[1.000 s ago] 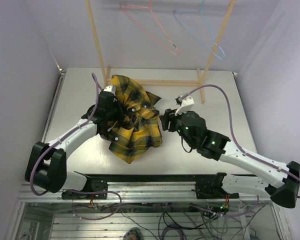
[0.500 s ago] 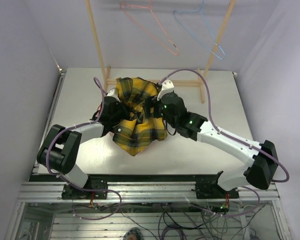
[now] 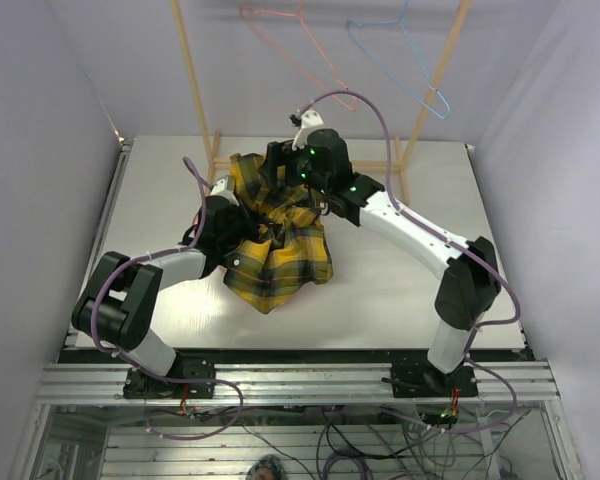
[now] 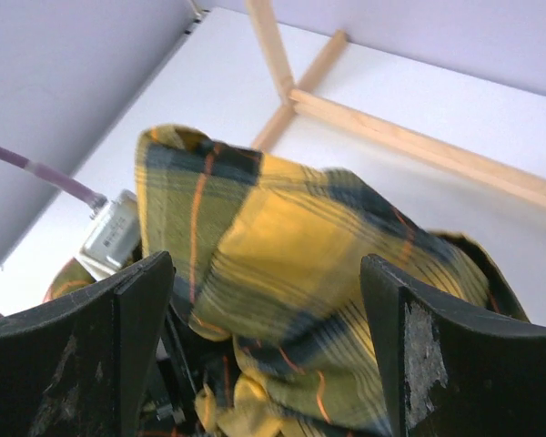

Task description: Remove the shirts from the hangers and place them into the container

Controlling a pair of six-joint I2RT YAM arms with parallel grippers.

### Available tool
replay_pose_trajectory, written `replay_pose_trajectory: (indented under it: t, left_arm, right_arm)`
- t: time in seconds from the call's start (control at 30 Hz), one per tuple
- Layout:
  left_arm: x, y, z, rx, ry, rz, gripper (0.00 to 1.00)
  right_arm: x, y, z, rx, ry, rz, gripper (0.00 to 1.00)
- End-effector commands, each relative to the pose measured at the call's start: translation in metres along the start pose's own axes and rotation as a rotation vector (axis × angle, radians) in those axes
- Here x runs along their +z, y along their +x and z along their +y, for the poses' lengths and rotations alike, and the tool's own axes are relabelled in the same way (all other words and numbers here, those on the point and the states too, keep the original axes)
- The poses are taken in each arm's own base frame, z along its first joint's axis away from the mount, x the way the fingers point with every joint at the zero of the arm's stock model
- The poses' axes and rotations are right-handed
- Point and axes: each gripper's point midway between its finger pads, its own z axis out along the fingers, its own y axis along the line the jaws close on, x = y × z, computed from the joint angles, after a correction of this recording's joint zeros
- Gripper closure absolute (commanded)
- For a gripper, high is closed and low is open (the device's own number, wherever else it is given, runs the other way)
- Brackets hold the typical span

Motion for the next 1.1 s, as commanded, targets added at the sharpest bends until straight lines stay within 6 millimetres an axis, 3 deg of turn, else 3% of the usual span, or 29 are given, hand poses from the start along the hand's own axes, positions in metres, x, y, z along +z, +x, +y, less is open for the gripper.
replay_pose_trajectory:
  t: [0.0, 0.23, 0.3, 0.37, 0.43, 0.5, 0.67, 0.8, 0.93, 1.07]
  left_arm:
    - [-0.084, 0.179, 0.136, -0.1, -0.469, 0.556, 0.93]
    - [-0.082, 0.154, 0.12, -0.061, -0.446, 0.509, 0.93]
    - [-0.083, 0.143, 0.114, -0.046, -0.443, 0.484, 0.93]
    - [-0.085, 0.126, 0.104, -0.025, -0.439, 0.446, 0.93]
    - [-0.089, 0.098, 0.087, 0.007, -0.426, 0.383, 0.93]
    - [-0.097, 0.067, 0.07, 0.045, -0.427, 0.317, 0.93]
    - [-0.125, -0.015, 0.009, 0.131, -0.352, 0.133, 0.88]
    - [-0.155, -0.061, -0.037, 0.17, -0.265, 0.015, 0.83]
    - [-0.174, -0.078, -0.061, 0.179, -0.202, -0.035, 0.8]
    - [-0.197, -0.097, -0.071, 0.186, -0.211, -0.108, 0.79]
  right_arm:
    - [0.021, -0.004, 0.023, -0.023, -0.125, 0.023, 0.16]
    - [0.037, 0.02, 0.035, -0.018, -0.204, 0.092, 0.17]
    - [0.035, 0.022, 0.039, -0.022, -0.232, 0.103, 0.31]
    - [0.032, 0.02, 0.041, -0.028, -0.248, 0.097, 0.57]
    - [0.026, 0.014, 0.041, -0.034, -0.242, 0.085, 0.83]
    - [0.02, 0.006, 0.04, -0.036, -0.234, 0.064, 0.99]
    - [0.001, -0.018, 0.045, -0.036, -0.243, 0.011, 1.0]
    - [-0.015, -0.03, 0.055, -0.034, -0.275, -0.018, 1.0]
    - [-0.028, -0.029, 0.068, -0.06, -0.317, -0.005, 1.0]
    - [-0.054, -0.025, 0.094, -0.102, -0.391, 0.005, 1.0]
